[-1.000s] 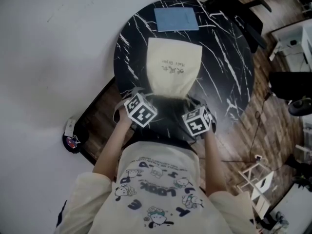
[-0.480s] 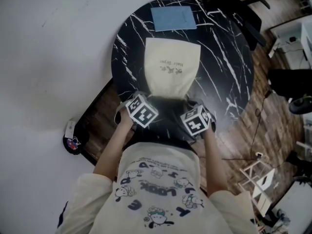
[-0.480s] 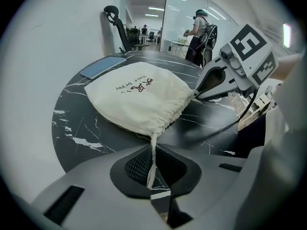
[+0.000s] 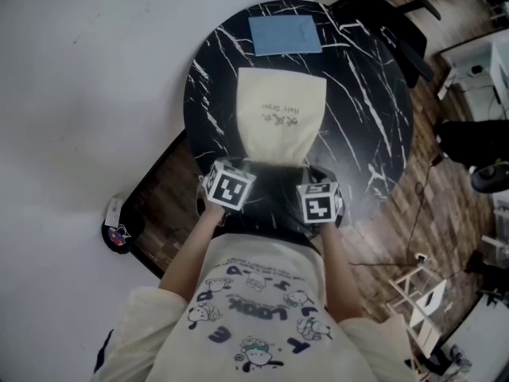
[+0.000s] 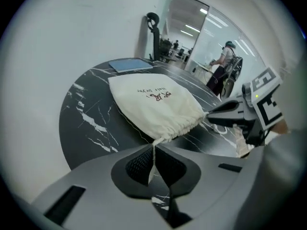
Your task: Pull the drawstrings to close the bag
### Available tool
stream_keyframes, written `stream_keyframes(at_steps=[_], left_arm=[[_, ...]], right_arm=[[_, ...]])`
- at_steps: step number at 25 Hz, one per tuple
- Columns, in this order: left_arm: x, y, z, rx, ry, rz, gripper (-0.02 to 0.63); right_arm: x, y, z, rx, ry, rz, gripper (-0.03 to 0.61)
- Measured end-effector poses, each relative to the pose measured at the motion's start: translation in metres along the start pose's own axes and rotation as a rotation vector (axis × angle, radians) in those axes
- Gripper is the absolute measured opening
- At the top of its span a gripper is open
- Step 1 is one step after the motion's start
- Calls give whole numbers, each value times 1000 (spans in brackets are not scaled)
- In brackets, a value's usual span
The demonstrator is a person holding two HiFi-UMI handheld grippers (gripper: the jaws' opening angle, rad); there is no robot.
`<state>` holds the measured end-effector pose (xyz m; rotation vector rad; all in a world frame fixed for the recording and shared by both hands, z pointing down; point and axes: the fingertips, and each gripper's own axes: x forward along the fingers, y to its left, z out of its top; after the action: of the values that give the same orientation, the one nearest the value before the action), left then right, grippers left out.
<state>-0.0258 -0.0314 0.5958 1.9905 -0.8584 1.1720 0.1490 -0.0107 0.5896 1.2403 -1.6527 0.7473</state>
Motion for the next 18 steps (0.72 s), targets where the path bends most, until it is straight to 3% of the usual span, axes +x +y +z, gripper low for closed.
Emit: stream_keyframes(at_steps=[5,8,12,18], left_arm=[[-3,6,11,-206,-128,70,48],[2,3,3,-362,-144,42,48],[-1,9,6,-381,-176,88,48],[1,6,4,-445,-195,60,48]], right_arm=[[3,-7,0,304,-70,-61,20],[1,-8,1,397,-113,-103,20],[-4,-11,5,437,-161,-163,20],[-4,-18,0,597,-180,-176,20]])
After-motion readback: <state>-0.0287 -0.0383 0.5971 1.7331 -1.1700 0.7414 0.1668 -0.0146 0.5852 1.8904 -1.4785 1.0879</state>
